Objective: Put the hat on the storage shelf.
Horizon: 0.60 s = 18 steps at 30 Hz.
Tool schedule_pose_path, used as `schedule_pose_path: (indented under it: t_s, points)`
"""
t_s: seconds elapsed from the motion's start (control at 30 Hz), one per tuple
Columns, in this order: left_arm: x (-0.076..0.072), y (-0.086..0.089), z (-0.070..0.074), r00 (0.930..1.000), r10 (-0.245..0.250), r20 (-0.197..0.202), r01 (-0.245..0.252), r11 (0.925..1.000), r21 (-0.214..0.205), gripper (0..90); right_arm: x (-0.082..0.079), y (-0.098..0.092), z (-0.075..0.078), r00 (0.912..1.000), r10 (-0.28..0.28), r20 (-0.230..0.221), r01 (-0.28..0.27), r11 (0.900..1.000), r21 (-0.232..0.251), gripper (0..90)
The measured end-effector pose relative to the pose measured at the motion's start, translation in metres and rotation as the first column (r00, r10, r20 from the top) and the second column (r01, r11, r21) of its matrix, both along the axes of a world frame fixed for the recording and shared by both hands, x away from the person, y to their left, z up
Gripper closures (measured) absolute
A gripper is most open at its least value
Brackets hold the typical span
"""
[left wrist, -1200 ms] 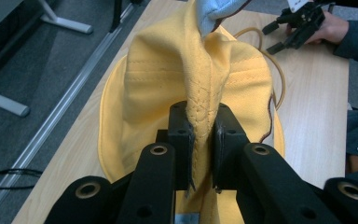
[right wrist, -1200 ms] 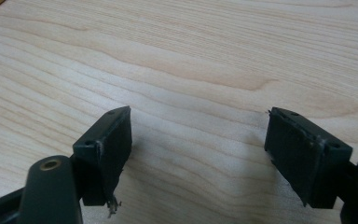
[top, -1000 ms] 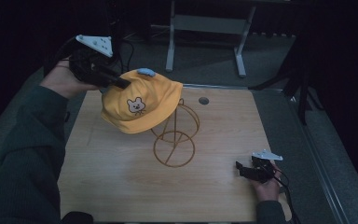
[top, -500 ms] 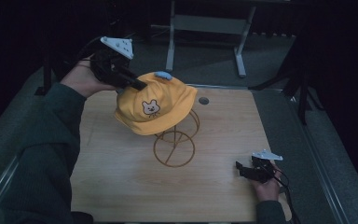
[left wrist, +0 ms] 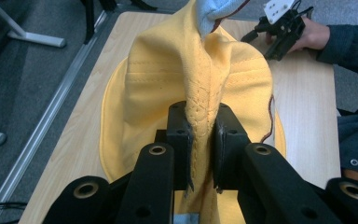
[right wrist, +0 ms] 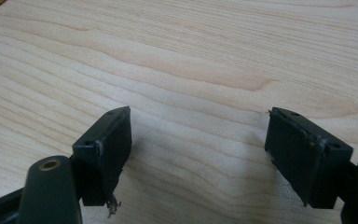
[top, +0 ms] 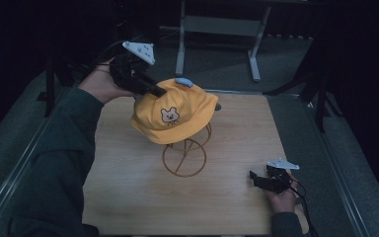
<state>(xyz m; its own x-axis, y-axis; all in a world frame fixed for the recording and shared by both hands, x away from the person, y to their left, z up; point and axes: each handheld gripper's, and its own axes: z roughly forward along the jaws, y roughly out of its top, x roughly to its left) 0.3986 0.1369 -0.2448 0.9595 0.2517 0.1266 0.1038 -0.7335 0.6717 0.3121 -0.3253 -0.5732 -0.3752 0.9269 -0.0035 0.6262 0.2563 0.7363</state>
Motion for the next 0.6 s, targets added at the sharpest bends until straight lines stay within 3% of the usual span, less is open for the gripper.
schedule_pose_path:
  t_s: [0.4, 0.6]
  points:
    - [0.003, -0.027, -0.012, 0.9992, -0.034, -0.023, 0.035, 0.9983, 0.046, 78.7, 0.0, 0.0, 0.0, 1.0, -0.001, -0.002, 0.001, 1.0, 0.001, 22.6]
    - [0.009, -0.037, -0.017, 0.9987, -0.039, -0.034, 0.041, 0.9981, 0.046, 78.1, 0.0, 0.0, 0.0, 1.0, -0.001, -0.002, 0.001, 1.0, 0.002, 22.6]
